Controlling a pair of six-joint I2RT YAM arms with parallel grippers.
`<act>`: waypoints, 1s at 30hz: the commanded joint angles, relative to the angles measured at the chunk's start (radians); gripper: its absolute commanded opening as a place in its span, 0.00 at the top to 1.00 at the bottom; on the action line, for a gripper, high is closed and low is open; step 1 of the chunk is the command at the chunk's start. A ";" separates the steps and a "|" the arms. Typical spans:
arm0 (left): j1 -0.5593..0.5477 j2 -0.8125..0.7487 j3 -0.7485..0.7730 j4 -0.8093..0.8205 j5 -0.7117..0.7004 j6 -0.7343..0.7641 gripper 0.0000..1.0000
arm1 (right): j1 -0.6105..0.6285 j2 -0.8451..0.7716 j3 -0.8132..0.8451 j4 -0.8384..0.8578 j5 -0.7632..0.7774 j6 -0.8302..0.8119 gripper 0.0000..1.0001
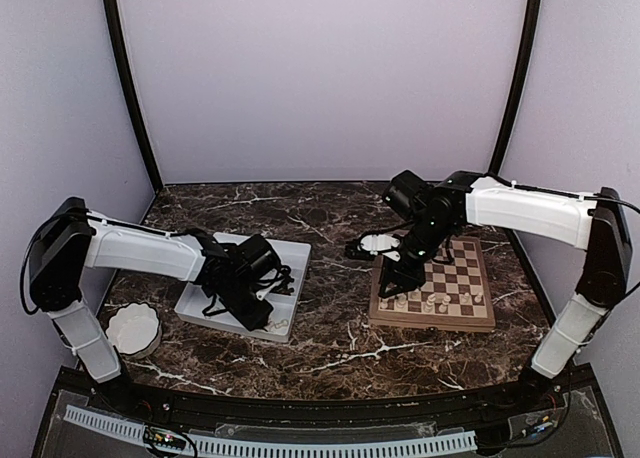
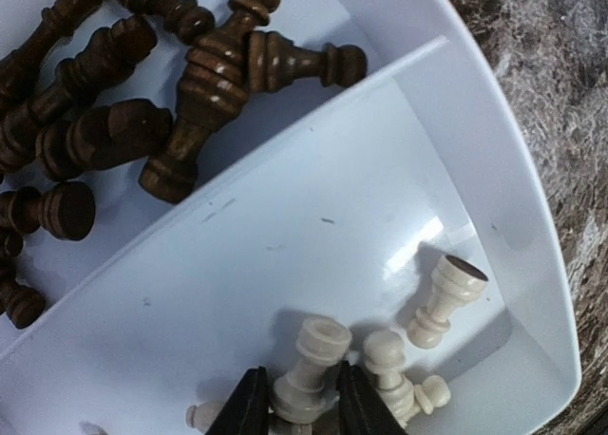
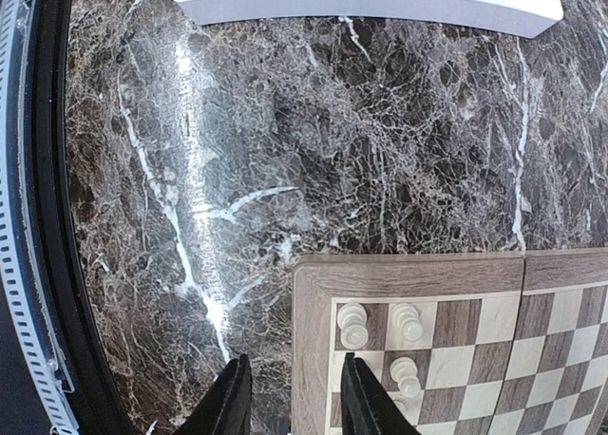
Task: Set up the chess pieces on the board
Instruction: Pick up the rook from the storage box, then pass from the left arm to the right
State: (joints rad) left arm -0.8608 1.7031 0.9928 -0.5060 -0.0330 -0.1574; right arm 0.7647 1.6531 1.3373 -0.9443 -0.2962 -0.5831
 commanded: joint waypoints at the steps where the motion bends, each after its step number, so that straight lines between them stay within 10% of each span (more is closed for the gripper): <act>1: 0.007 0.021 0.013 -0.072 -0.029 0.028 0.70 | -0.006 0.028 0.042 -0.011 -0.023 -0.005 0.66; 16: 0.017 -0.114 0.006 -0.036 -0.024 0.024 1.00 | -0.031 0.065 0.146 0.198 -0.058 0.187 0.70; 30: 0.026 -0.464 -0.225 0.389 0.067 -0.006 0.98 | -0.042 0.358 0.329 0.394 -0.686 0.653 0.60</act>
State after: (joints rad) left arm -0.8375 1.3041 0.8173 -0.2596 -0.0174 -0.1532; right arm 0.7048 1.9362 1.5806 -0.6189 -0.7467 -0.0860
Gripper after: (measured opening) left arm 0.175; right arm 0.379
